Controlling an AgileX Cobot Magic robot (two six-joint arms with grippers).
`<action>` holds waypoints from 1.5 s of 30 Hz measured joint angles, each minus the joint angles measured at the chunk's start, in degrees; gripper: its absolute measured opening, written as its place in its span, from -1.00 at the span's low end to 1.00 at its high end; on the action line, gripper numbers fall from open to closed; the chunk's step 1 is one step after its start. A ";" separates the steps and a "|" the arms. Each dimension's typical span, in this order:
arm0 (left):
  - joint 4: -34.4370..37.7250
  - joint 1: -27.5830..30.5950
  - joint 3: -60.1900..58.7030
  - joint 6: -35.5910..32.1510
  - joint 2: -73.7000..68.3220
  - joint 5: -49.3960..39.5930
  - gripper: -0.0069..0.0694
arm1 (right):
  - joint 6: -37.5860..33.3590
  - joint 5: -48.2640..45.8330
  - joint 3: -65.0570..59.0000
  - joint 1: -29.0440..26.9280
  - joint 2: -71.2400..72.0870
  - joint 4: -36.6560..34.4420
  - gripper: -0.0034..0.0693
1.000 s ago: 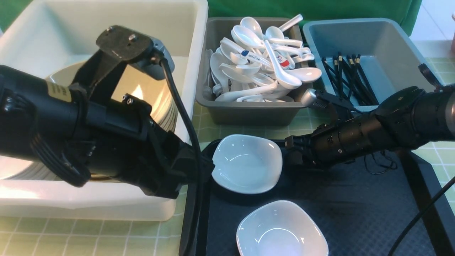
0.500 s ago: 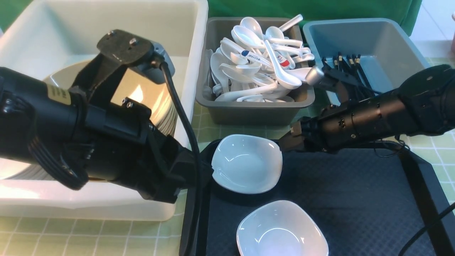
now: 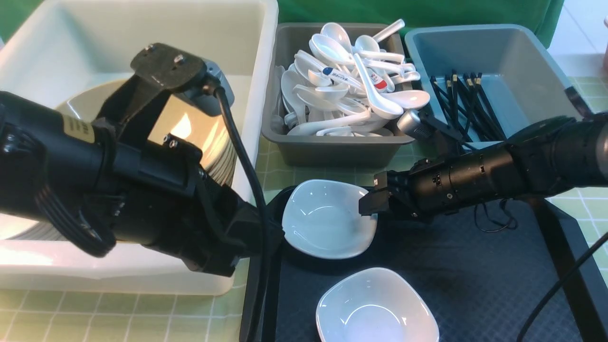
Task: On green table put chopsticks spoon bowls plates into blue grey white boxes.
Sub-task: 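Reach for and grasp the small white dish on the black tray, then place the white bowl down on the black tray with the right gripper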
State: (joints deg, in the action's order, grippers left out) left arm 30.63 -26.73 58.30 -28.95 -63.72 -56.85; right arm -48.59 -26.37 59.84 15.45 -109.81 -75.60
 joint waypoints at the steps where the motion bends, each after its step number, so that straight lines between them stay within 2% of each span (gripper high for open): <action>1: 0.00 0.00 0.00 0.00 0.00 -0.13 -0.12 | -0.64 0.00 0.08 0.00 -0.34 -0.64 0.05; 4: 0.00 0.00 0.00 0.00 0.00 -0.39 -0.12 | -1.33 0.00 0.07 0.00 -0.99 -1.02 -0.01; 6: 0.00 0.00 0.00 0.00 0.00 -0.51 -0.12 | -2.61 0.00 0.07 0.00 -1.26 -1.15 -0.19; 8: 0.00 0.00 0.00 0.00 0.00 -0.51 -0.12 | -3.39 0.00 0.07 0.00 -1.26 -1.15 -0.29; 9: 0.00 0.00 0.00 0.00 0.00 -0.51 -0.12 | -4.25 -0.06 0.07 0.00 -1.16 -1.22 -0.45; 10: 0.00 0.00 0.00 0.00 0.00 -0.51 -0.12 | -4.41 -0.06 0.07 0.00 -1.16 -1.22 -0.50; 11: 0.00 0.00 0.00 0.00 0.00 -0.51 -0.12 | -5.19 -0.06 0.07 0.00 -0.96 -1.41 -0.66; 12: 0.00 0.00 0.00 0.00 0.00 -0.51 -0.12 | -5.56 -0.35 0.07 0.00 -0.45 -1.69 -0.72; 16: 0.00 0.00 0.00 0.24 0.00 -0.51 -0.12 | -5.96 -0.56 0.07 -0.17 2.44 0.19 -0.75; 20: 0.00 0.00 0.00 0.60 0.00 -0.58 -0.12 | -5.08 -2.59 -0.81 -2.81 7.09 4.66 -0.76; 24: 0.00 0.00 0.00 1.09 0.00 -0.76 -0.12 | -2.39 -7.17 -6.79 -11.60 15.67 9.35 -0.76; 31: 0.24 0.00 0.00 1.22 0.00 -0.56 -0.12 | -1.48 -7.17 -22.40 -24.88 32.68 10.87 -0.76; 38: 0.95 0.00 0.00 1.22 0.00 1.09 -0.12 | -1.23 -1.83 -32.57 -26.32 36.44 10.98 -0.76; 45: 1.07 0.00 0.00 1.22 0.00 4.19 -0.12 | -2.57 -0.87 -34.89 -26.32 35.23 10.63 -0.72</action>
State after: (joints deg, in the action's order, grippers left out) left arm 31.70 -26.73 58.30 -27.73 -63.72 -52.66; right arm -51.17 -27.24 24.94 -10.87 -74.58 -64.97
